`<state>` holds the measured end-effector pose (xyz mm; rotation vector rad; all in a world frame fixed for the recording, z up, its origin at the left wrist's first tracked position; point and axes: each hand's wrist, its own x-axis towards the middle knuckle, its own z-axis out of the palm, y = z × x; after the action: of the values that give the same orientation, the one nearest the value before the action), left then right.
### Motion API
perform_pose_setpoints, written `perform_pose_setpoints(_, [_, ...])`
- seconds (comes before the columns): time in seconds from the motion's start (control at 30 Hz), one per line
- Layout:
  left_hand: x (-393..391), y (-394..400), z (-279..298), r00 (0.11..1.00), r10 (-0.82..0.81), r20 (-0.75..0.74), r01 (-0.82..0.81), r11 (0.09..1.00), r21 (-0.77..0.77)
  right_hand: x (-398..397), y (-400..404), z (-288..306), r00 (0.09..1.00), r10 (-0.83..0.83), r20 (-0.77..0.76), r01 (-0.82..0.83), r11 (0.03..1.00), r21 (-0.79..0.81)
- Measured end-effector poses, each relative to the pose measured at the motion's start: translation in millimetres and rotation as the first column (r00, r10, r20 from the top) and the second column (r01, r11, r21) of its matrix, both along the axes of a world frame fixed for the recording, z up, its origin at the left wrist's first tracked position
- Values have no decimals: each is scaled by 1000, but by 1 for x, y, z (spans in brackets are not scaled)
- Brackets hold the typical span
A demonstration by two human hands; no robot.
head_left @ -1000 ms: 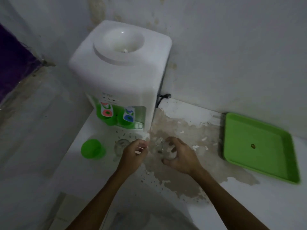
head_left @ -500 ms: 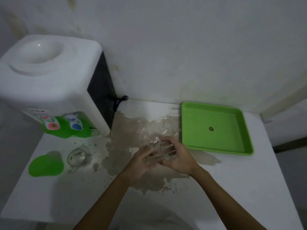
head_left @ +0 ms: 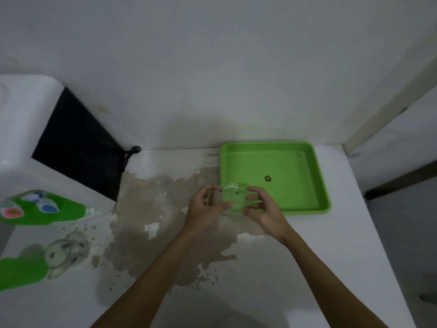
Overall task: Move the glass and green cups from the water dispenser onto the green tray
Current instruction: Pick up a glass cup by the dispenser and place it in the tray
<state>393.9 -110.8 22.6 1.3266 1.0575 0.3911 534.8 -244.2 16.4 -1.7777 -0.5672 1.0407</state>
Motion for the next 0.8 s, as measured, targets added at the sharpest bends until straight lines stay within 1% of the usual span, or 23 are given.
perform_pose_setpoints(0.07, [22, 3, -5, 995, -77, -70, 88, 982, 166, 15, -4, -6, 995, -98, 0, 98, 995, -14])
perform_pose_setpoints(0.13, [39, 9, -14, 964, -168, -208, 230, 919, 320, 25, -5, -13, 985, -172, -3, 172, 985, -25])
perform_pose_setpoints(0.2, [54, 11, -22, 918, -244, -313, 355, 856, 375, 33, -5, -21, 977, -214, -14, 214, 976, -38])
perform_pose_setpoints(0.27, [66, 10, -30, 878, -275, -391, 439, 789, 430, 39, -4, -28, 971, -239, -15, 238, 970, -44])
perform_pose_setpoints(0.43, [81, 3, -45, 801, -303, -516, 560, 682, 470, 49, 1, -36, 956, -290, 33, 292, 956, -45])
perform_pose_setpoints(0.5, [82, 0, -52, 778, -309, -547, 592, 652, 473, 51, 3, -37, 952, -304, 44, 306, 951, -46])
perform_pose_setpoints(0.7, [79, -5, -62, 773, -286, -567, 600, 621, 504, 51, 4, -38, 948, -302, 102, 306, 951, -33])
perform_pose_setpoints(0.8, [70, -5, -56, 820, -278, -500, 539, 669, 512, 44, 6, -32, 947, -277, 164, 283, 959, -18])
